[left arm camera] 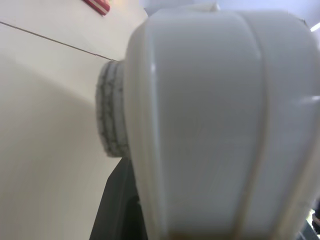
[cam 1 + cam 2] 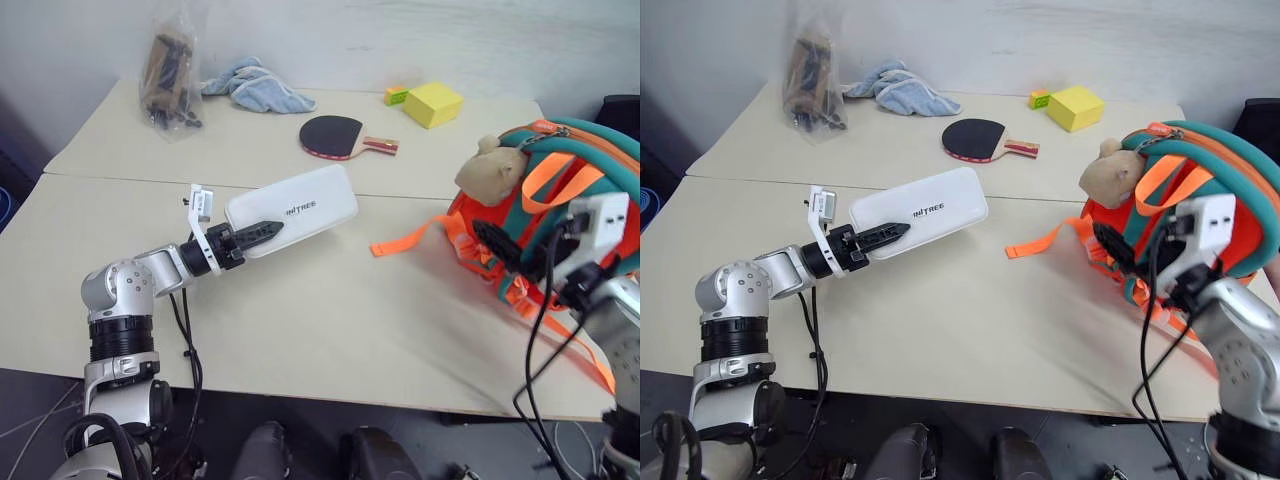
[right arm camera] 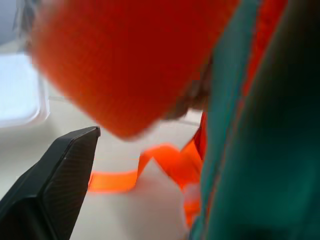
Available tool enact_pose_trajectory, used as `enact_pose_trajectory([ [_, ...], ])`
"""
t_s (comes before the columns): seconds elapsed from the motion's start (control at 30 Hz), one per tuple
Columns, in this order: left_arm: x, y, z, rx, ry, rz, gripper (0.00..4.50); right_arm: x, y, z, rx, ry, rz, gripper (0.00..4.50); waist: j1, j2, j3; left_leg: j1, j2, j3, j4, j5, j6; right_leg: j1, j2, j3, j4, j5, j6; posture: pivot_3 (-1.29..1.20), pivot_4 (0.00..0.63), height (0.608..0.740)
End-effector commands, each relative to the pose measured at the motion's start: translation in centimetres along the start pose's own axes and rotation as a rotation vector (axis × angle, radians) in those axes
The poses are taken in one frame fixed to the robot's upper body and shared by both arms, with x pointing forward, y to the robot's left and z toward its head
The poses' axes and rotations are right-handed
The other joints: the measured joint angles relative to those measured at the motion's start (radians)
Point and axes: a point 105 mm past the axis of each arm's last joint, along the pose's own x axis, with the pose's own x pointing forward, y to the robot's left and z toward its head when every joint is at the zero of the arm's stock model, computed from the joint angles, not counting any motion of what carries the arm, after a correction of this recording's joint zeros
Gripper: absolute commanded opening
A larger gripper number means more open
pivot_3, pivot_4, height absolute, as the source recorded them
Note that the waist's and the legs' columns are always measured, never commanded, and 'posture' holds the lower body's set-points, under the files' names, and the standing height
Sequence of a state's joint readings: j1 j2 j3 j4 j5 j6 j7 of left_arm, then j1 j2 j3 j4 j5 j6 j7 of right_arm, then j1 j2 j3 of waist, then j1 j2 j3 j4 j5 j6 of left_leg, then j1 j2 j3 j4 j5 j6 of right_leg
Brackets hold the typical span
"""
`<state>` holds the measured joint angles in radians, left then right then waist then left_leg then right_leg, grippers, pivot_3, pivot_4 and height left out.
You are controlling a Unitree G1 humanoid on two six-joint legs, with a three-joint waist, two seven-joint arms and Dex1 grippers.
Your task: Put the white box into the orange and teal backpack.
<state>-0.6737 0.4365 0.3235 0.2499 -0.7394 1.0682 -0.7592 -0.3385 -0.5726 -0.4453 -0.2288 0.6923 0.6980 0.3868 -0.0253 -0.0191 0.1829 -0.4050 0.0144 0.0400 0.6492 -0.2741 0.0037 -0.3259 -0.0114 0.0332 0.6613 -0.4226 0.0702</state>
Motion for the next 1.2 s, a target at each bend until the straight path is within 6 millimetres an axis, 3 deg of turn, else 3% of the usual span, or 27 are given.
enact_pose_trajectory([
  [0.03,0.2,-1.6,1.9,0.159,-0.057,-0.048,1.28,0.3,-0.8,0.3,0.002,-0.042,-0.001,3.87,0.004,0.0,0.0,-0.002,0.0,0.0,0.0,0.001,0.0,-0.002,0.0,0.0,0.001,0.0,0.0,0.0,0.15,0.74],
  [0.23,0.0,-1.6,2.9,0.226,-0.114,-0.022,1.28,-0.2,2.0,0.3,-0.048,-0.005,0.181,1.74,-0.001,0.0,0.0,-0.007,0.0,0.0,0.0,-0.001,0.002,-0.002,0.0,0.0,-0.001,0.0,0.0,0.0,0.15,0.74],
  [0.4,0.1,-2.5,5.1,0.277,-0.164,-0.039,1.28,-1.3,8.5,2.1,-0.06,0.016,0.55,0.06,-0.006,0.0,0.001,-0.005,0.0,0.0,0.0,0.0,0.002,-0.003,0.001,0.0,0.001,0.0,0.001,0.0,0.15,0.74],
  [0.5,0.8,-4.0,6.2,0.296,-0.174,-0.095,1.28,-2.4,11.1,2.0,-0.088,0.087,0.692,0.02,-0.003,-0.001,0.002,-0.004,0.001,-0.001,0.0,0.002,0.001,-0.003,0.001,0.0,0.0,0.0,0.001,0.0,0.15,0.74],
  [0.6,1.8,-6.5,7.0,0.382,-0.15,-0.186,1.28,-5.4,14.3,2.1,-0.103,0.159,0.916,0.02,-0.002,-0.001,0.003,-0.004,0.0,-0.001,0.0,0.002,0.001,-0.002,0.001,0.0,0.0,0.0,0.001,0.0,0.15,0.74],
  [0.73,2.0,-10.5,6.9,0.455,-0.108,-0.38,1.28,-8.6,15.3,3.7,-0.015,0.207,1.066,0.02,-0.002,-0.001,0.003,-0.005,0.0,-0.001,-0.001,0.001,0.001,-0.002,0.001,-0.001,-0.001,0.0,0.001,0.0,0.15,0.74],
  [0.93,1.9,-13.1,5.8,0.53,-0.004,-0.554,1.28,-10.0,14.7,4.6,0.05,0.248,1.072,0.02,-0.001,-0.003,0.004,-0.007,0.0,-0.001,0.0,0.0,0.003,-0.002,0.001,-0.001,-0.003,0.0,0.001,0.0,0.15,0.74],
  [1.07,2.7,-11.5,4.6,0.689,0.095,-0.518,1.28,-9.6,13.9,4.1,0.064,0.265,1.024,0.02,-0.001,-0.003,0.004,-0.005,0.0,-0.001,0.002,0.0,0.003,-0.001,0.001,-0.001,-0.003,0.0,0.001,0.0,0.15,0.74],
  [1.2,2.6,-11.6,4.9,0.714,0.163,-0.589,1.28,-8.8,12.1,3.7,0.1,0.268,0.945,0.02,-0.001,-0.004,0.004,-0.002,0.0,-0.001,0.002,0.001,0.004,0.001,0.001,0.0,-0.002,0.0,0.0,0.0,0.15,0.74],
])
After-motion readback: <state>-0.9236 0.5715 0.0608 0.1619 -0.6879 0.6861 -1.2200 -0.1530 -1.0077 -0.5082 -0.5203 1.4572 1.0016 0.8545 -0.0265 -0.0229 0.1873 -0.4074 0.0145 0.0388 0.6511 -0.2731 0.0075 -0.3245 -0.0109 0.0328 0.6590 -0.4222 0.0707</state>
